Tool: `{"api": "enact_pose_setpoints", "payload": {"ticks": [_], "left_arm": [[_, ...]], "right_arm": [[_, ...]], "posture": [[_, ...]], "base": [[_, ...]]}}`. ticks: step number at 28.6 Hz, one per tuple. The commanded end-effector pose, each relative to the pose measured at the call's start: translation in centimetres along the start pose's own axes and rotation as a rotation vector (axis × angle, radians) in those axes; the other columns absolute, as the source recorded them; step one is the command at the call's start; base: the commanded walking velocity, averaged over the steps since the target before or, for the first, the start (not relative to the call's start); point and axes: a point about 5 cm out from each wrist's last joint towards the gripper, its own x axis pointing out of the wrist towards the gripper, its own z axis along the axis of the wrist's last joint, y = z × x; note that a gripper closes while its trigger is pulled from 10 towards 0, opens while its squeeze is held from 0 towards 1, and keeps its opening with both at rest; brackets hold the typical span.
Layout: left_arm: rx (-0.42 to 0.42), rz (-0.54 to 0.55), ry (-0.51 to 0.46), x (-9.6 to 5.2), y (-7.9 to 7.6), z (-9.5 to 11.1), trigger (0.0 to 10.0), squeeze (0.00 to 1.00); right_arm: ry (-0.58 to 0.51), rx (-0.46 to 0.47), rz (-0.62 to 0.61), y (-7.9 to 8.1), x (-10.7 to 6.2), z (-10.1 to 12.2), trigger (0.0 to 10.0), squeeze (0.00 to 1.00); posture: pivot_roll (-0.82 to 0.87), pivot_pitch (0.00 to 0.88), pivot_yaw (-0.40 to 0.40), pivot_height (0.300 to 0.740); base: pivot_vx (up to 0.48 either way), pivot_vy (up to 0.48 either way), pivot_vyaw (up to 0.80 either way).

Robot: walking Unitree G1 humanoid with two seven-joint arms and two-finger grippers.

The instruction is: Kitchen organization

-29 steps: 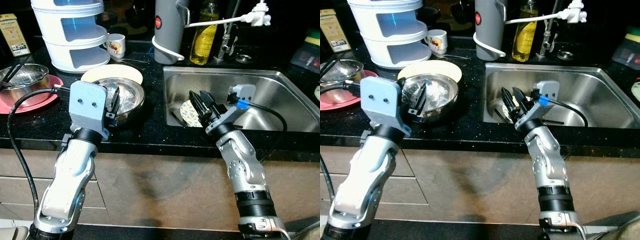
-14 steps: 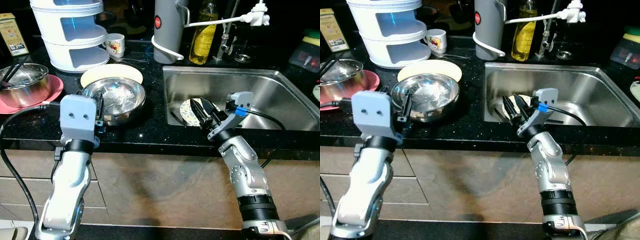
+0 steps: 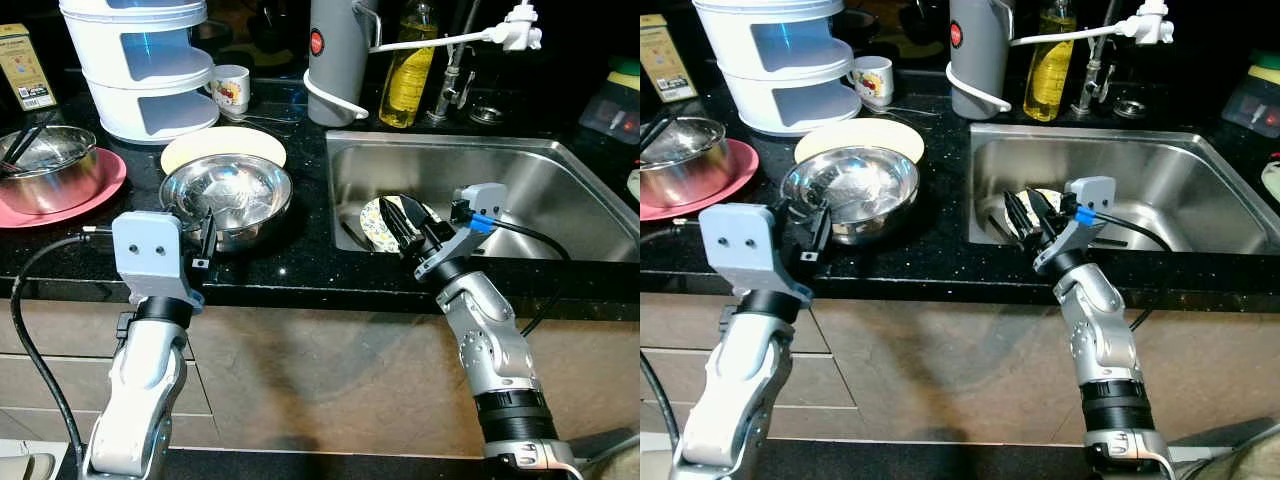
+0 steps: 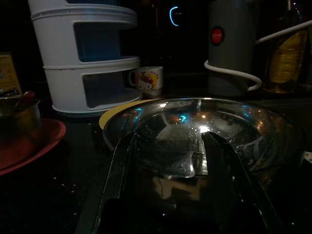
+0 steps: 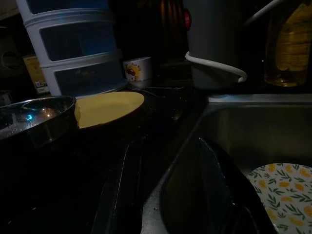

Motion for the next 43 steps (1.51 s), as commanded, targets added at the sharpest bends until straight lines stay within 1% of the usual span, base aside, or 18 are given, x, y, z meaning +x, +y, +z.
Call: {"api": "enact_pose_setpoints", "payload": {"ticks": [1, 6, 8, 17, 18, 19, 20, 22, 25, 29, 34, 35, 37, 38, 39, 40, 41, 43], "left_arm": [[-0.021, 0.006, 0.025, -0.3, 0.3, -0.7, 10.0, 0.0], [-0.04, 0.003, 0.034, -0.1, 0.4, -1.0, 10.0, 0.0], [-0.067, -0.002, 0.041, 0.1, 0.4, -1.2, 10.0, 0.0], [-0.085, -0.023, 0.021, 0.6, 0.5, -1.0, 10.0, 0.0], [-0.087, -0.025, 0.017, 0.7, 0.4, -1.0, 4.8, 0.0], [-0.087, -0.025, 0.017, 0.7, 0.4, -1.0, 4.8, 0.0], [-0.093, -0.03, 0.01, 0.8, 0.4, -0.9, 0.0, 0.0], [-0.098, -0.052, -0.006, 1.0, 0.1, -0.6, 0.0, 0.0], [-0.098, -0.055, -0.008, 1.1, 0.1, -0.5, 0.0, 0.0], [-0.103, -0.065, -0.016, 1.2, 0.0, -0.4, 0.0, 0.0], [-0.104, -0.076, -0.028, 1.4, -0.2, -0.1, 0.0, 0.0], [-0.104, -0.083, -0.043, 1.6, -0.2, 0.4, 0.0, 0.0], [-0.109, -0.092, -0.065, 1.9, -0.3, 1.1, 0.0, 0.0], [-0.109, -0.092, -0.065, 1.9, -0.3, 1.1, 0.0, 0.0], [-0.11, -0.099, -0.085, 2.2, -0.3, 1.6, 0.0, 0.0], [-0.105, -0.114, -0.14, 2.9, -0.3, 3.2, 0.0, 0.0], [-0.105, -0.114, -0.14, 2.9, -0.3, 3.2, 0.0, 0.0], [-0.099, -0.125, -0.182, 3.3, -0.2, 4.4, 0.0, 0.0]], "right_arm": [[0.0, -0.003, 0.003, 0.1, -0.1, -0.1, 10.0, 0.0], [-0.002, 0.001, 0.003, 0.1, -0.1, 0.0, 10.0, 0.0], [-0.007, 0.003, 0.002, 0.2, 0.0, 0.1, 10.0, 0.0], [-0.013, 0.006, 0.002, 0.3, 0.0, 0.2, 10.0, 0.0], [-0.013, 0.007, 0.003, 0.3, 0.0, 0.2, 10.0, 0.0], [-0.013, 0.007, 0.003, 0.3, 0.0, 0.2, 10.0, 0.0], [-0.013, 0.007, 0.004, 0.4, 0.0, 0.2, 10.0, 0.0], [-0.003, 0.003, 0.063, 1.0, -0.1, -0.2, 10.0, 0.0], [0.001, 0.002, 0.082, 1.2, -0.2, -0.4, 10.0, 0.0], [-0.016, 0.062, 0.244, 3.1, -0.8, -0.2, 10.0, 0.0], [-0.03, 0.104, 0.337, 4.1, -1.1, 0.1, 10.0, 0.0], [-0.042, 0.147, 0.394, 4.8, -1.3, 0.3, 10.0, 0.0], [-0.046, 0.181, 0.444, 5.3, -1.5, 0.5, 10.0, 0.0], [-0.046, 0.181, 0.444, 5.3, -1.5, 0.5, 10.0, 0.0], [-0.042, 0.19, 0.462, 5.5, -1.7, 0.5, 10.0, 0.0], [-0.019, 0.197, 0.454, 5.7, -1.6, 0.4, 10.0, 0.0], [-0.019, 0.197, 0.454, 5.7, -1.6, 0.4, 10.0, 0.0], [-0.008, 0.205, 0.436, 5.6, -1.4, 0.3, 10.0, 0.0]], "posture": [[0.12, 0.011, -0.055, 0.74], [0.12, 0.015, -0.055, 0.74], [0.11, 0.015, -0.054, 0.74], [0.11, 0.015, -0.053, 0.74], [0.11, 0.016, -0.054, 0.74], [0.11, 0.016, -0.054, 0.74], [0.11, 0.015, -0.054, 0.74], [0.11, 0.016, -0.055, 0.74], [0.11, 0.016, -0.055, 0.74], [0.11, 0.018, -0.055, 0.74], [0.11, 0.019, -0.054, 0.74], [0.11, 0.019, -0.054, 0.74], [0.11, 0.02, -0.054, 0.74], [0.11, 0.02, -0.054, 0.74], [0.12, 0.02, -0.052, 0.74], [0.11, 0.021, -0.052, 0.74], [0.11, 0.021, -0.052, 0.74], [0.11, 0.019, -0.05, 0.74]], "base": [[0.0, 0.0, 0.0], [0.0, 0.0, 0.0], [0.0, 0.0, 0.0], [0.0, 0.0, 0.0], [0.0, 0.0, 0.0], [0.0, 0.0, 0.0], [0.0, 0.0, 0.0], [0.0, 0.0, 0.0], [0.0, 0.0, 0.0], [0.0, 0.0, 0.0], [0.0, 0.0, 0.0], [0.0, 0.0, 0.0], [0.0, 0.0, 0.0], [0.0, 0.0, 0.0], [0.0, 0.0, 0.0], [0.0, 0.0, 0.0], [0.0, 0.0, 0.0], [0.0, 0.0, 0.0]]}}
